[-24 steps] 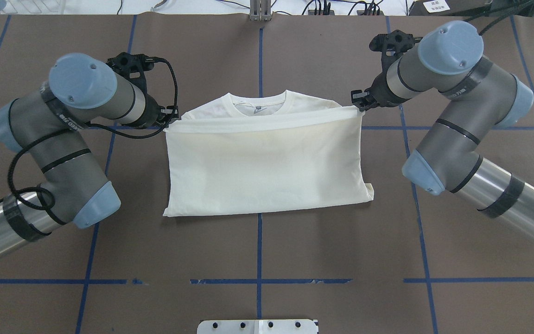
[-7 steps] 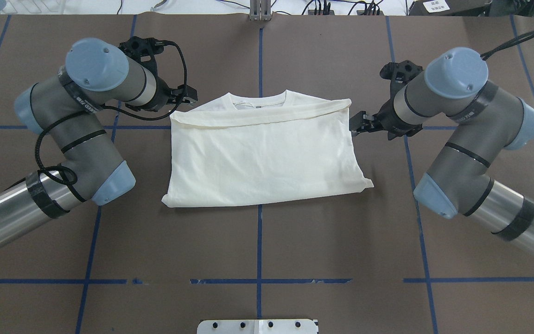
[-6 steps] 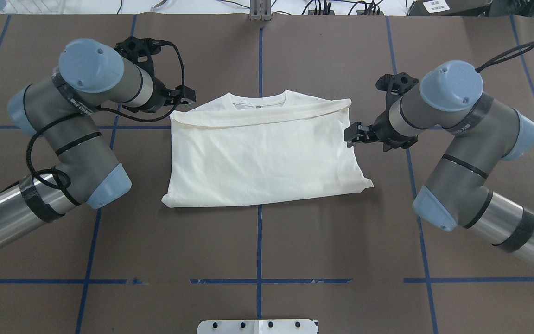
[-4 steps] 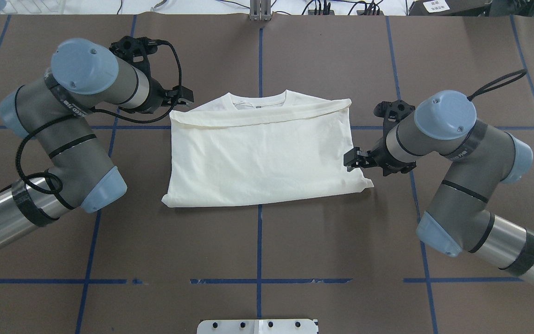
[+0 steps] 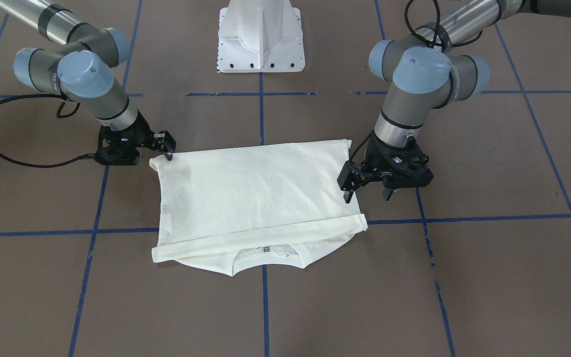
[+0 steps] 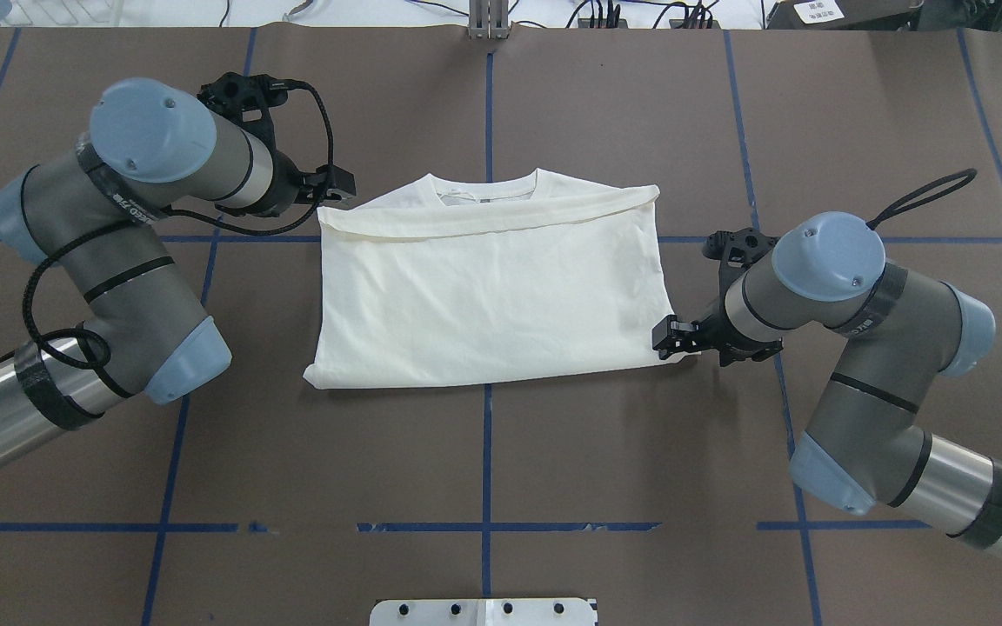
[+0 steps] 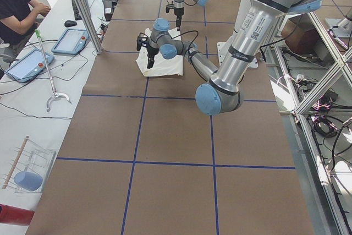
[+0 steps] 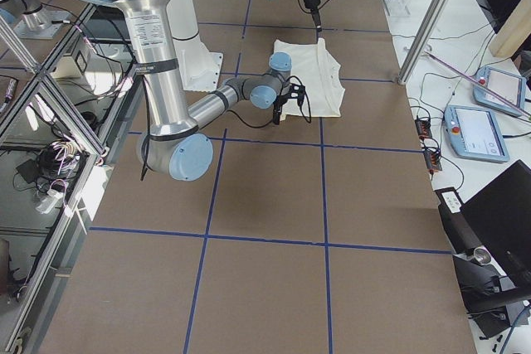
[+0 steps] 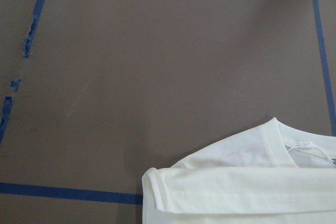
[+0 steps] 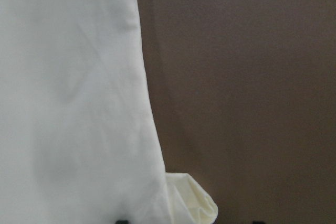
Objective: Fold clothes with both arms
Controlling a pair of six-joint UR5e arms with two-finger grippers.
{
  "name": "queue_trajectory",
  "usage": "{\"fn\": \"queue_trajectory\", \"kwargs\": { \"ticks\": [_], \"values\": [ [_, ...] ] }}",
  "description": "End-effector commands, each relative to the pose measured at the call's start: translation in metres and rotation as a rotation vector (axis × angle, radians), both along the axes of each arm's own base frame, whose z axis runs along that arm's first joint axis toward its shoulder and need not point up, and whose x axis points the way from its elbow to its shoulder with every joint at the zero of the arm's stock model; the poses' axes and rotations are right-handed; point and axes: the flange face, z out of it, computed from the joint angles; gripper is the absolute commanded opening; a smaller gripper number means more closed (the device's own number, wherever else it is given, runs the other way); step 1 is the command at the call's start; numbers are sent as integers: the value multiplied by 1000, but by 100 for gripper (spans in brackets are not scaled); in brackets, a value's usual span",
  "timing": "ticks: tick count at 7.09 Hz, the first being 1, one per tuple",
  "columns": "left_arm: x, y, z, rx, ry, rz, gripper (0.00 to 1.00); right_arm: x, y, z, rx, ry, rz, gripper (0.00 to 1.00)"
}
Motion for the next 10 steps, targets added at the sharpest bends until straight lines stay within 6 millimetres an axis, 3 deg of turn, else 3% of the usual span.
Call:
{"fn": "queue_trajectory", "kwargs": {
  "ticks": [1, 3, 5, 6, 8, 10],
  "values": [
    [0, 1, 2, -1, -1, 2, 100, -4, 2, -5, 8, -5, -2, 0],
    [0, 0, 3, -1, -5, 4, 100, -2, 5, -15, 13, -28, -14, 0],
    [1, 1, 3, 2, -4, 6, 100, 13, 14, -28, 27, -54, -11, 0],
    [1, 1, 2, 3, -3, 6, 100, 27, 52, -18, 24, -49, -52, 0],
    [-2, 3, -4, 13, 6, 4, 100, 62, 163, -15, 9, -51, -200, 0],
    [-2, 5, -11, 24, 14, 7, 100, 31, 251, -38, -47, -60, -255, 0]
  ]
}}
